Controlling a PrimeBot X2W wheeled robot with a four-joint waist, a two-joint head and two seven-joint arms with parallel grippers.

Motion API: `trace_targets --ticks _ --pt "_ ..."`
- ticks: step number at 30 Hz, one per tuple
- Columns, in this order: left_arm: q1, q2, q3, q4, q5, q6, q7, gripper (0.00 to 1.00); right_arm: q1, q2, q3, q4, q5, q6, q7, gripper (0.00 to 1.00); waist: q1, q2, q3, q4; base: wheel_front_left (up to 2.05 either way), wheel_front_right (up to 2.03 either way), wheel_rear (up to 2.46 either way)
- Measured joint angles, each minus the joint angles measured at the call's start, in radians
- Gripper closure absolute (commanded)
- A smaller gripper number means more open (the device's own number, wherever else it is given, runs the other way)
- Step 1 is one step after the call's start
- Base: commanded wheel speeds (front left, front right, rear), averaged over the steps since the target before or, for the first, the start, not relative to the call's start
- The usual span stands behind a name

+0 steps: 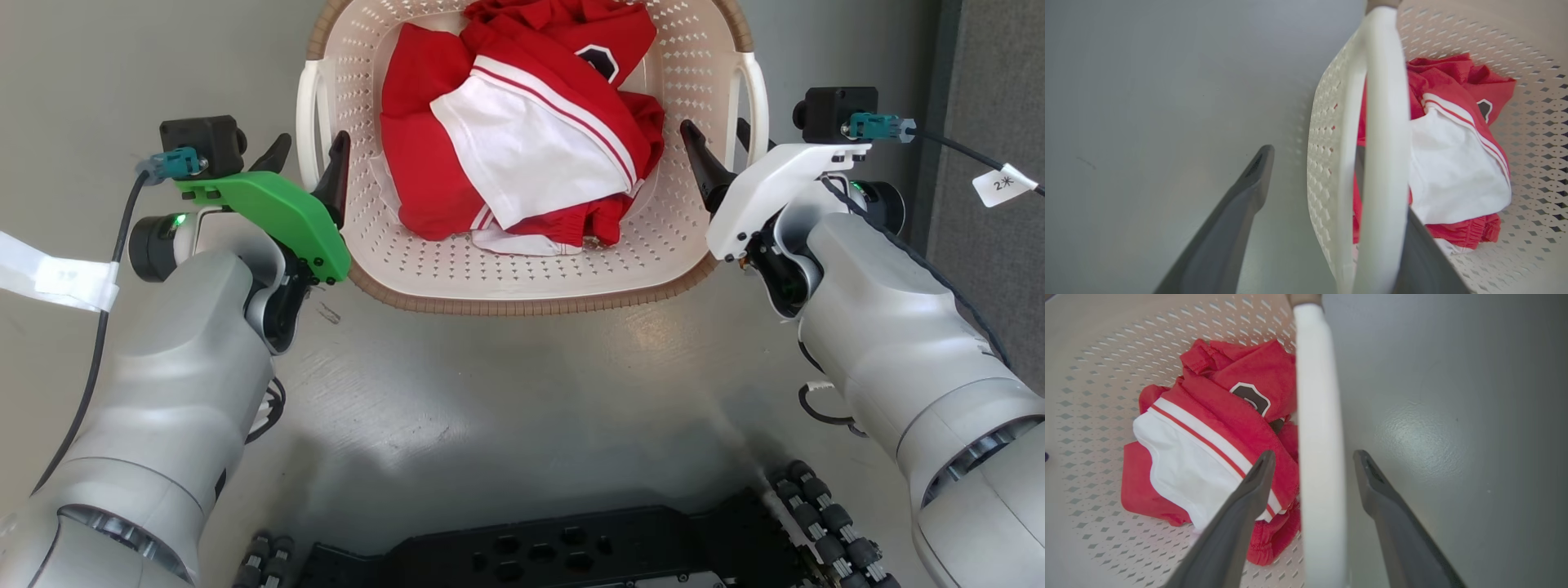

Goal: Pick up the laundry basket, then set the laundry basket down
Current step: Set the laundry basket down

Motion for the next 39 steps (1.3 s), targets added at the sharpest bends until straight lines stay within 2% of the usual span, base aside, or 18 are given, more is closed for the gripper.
trace_targets --ticks 18,31,35,39 --pt "0.033 0.005 -0.015 0.007 -0.024 0.000 -0.002 0.00 0.022 0.000 0.005 0.003 0.018 0.000 -0.010 0.00 0.0000 0.0000 -0.103 -0.010 0.00 0.00 0.00" --pt "0.094 0.009 -0.015 -0.003 -0.043 0.000 -0.019 0.00 0.095 0.000 -0.021 0.009 0.027 0.000 -0.018 0.00 0.0000 0.0000 -0.276 -0.025 0.00 0.00 0.00" --pt "0.105 0.022 -0.012 -0.018 -0.041 0.000 -0.019 0.00 0.095 -0.003 -0.043 -0.035 0.026 0.000 -0.018 0.00 0.0000 0.0000 -0.332 -0.027 0.00 0.00 0.00" --pt "0.113 0.049 0.032 -0.063 -0.038 0.000 -0.019 0.00 0.097 -0.012 -0.060 -0.076 0.015 0.000 -0.019 0.00 0.0000 0.0000 -0.389 -0.028 0.00 0.00 0.00"
